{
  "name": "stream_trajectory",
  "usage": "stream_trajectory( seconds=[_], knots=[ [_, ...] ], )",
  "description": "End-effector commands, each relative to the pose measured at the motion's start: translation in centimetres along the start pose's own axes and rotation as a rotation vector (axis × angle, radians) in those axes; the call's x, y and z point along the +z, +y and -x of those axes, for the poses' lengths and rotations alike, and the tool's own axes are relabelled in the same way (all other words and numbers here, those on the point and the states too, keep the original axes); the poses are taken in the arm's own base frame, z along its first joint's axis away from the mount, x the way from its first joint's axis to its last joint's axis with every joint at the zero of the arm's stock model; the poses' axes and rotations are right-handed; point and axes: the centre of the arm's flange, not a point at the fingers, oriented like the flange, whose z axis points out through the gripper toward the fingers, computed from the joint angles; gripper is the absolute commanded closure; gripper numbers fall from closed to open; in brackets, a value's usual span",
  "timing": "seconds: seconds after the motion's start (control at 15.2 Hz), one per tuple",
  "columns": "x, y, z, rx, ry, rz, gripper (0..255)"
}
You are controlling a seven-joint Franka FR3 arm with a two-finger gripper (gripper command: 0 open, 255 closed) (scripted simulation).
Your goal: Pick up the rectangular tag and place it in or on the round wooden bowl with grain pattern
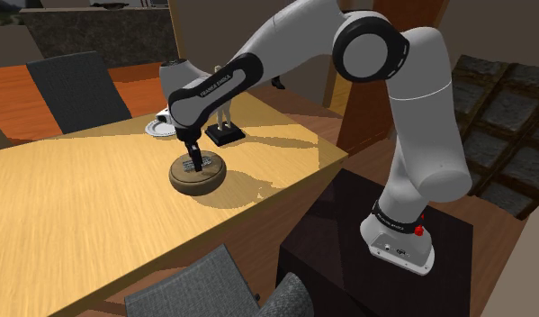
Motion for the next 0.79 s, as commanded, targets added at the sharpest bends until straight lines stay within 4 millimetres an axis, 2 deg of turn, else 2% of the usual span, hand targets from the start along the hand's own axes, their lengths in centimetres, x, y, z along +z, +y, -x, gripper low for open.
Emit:
stream_trajectory(
  seconds=[0.0,0.2,0.73],
  knots=[
    [-1.3,0.0,0.0,0.0,0.0,0.0,0],
    [-5.0,0.0,0.0,0.0,0.0,0.0,0],
    [-5.0,0.0,0.0,0.0,0.0,0.0,0]
  ],
)
